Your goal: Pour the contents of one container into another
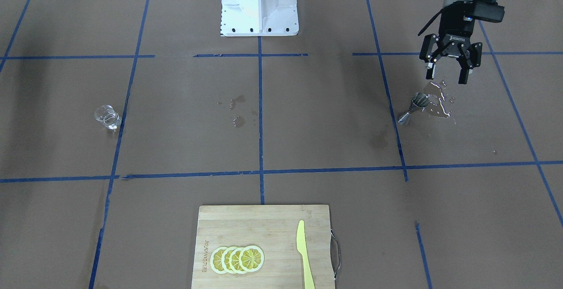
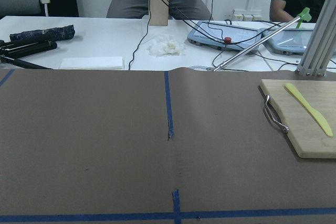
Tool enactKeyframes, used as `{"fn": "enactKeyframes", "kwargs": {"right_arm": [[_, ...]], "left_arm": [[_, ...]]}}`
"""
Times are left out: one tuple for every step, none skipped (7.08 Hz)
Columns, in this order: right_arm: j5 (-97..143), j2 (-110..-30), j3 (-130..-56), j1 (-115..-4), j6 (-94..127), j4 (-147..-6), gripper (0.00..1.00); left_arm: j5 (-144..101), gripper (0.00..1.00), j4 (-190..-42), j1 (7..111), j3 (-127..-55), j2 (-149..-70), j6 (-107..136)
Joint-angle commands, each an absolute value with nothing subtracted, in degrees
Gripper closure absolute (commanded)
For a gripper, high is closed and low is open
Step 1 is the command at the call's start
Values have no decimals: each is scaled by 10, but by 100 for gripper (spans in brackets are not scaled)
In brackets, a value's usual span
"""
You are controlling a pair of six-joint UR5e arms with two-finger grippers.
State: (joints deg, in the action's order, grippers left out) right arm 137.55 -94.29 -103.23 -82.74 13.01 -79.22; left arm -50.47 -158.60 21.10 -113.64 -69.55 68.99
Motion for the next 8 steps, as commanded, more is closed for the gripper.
{"fn": "enactKeyframes", "kwargs": {"right_arm": [[1375,-942,-1030,-827,130,-792,0],[1375,-942,-1030,-827,129,-792,0],[1375,-942,-1029,-827,128,-792,0],[1375,-942,-1029,-827,129,-792,0],[1376,-942,-1029,-827,129,-792,0],[1376,-943,-1028,-827,129,-793,0],[1375,-942,-1028,-827,128,-792,0],[1375,-942,-1027,-827,127,-792,0]], "left_arm": [[-411,1,-1619,155,-1113,-705,692],[-356,1,-1616,116,-1087,-726,686],[-342,1,-1615,108,-1058,-757,677],[-338,2,-1614,103,-1036,-765,658],[-326,2,-1614,103,-1023,-776,644],[-324,1,-1614,103,-1007,-796,645],[-320,1,-1614,103,-989,-810,645],[-317,1,-1615,103,-970,-828,645]]}}
